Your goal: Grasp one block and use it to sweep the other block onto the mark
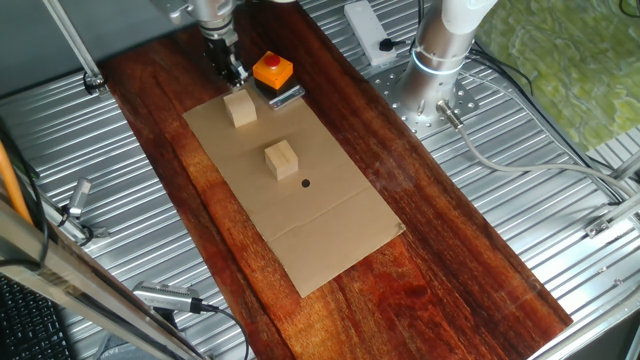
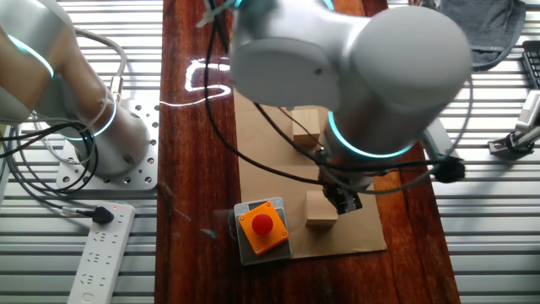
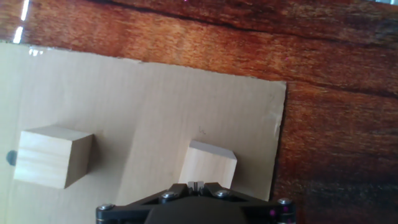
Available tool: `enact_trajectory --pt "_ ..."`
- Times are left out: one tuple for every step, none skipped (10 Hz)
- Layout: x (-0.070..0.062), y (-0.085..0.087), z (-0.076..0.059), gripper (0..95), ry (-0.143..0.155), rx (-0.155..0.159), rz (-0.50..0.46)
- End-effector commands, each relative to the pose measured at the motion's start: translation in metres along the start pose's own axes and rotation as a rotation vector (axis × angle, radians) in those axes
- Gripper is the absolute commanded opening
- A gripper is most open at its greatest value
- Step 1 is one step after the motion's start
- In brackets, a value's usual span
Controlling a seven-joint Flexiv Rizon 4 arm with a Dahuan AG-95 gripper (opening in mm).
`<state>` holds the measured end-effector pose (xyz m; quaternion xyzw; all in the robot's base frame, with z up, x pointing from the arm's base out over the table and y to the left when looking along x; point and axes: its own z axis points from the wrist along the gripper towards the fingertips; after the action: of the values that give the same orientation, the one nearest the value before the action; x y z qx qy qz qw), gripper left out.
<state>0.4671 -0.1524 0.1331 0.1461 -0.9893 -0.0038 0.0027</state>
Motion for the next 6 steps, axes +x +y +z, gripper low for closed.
enact_trajectory --pt "-0.0014 -0.0009 0.0008 0.0 0.024 0.021 0.026" --pt "-0.0014 -0.0009 0.0008 0.0 0.011 0.028 0.027" --pt "-0.0014 -0.0009 0.0008 0.0 0.005 0.032 0.037" --pt "-0.0014 -0.0009 0.0008 0.0 0.005 0.032 0.047" --pt "-0.0014 -0.0009 0.0008 0.0 0.004 0.029 0.055" --pt "-0.0014 -0.0009 0.0008 0.0 0.007 0.025 0.070"
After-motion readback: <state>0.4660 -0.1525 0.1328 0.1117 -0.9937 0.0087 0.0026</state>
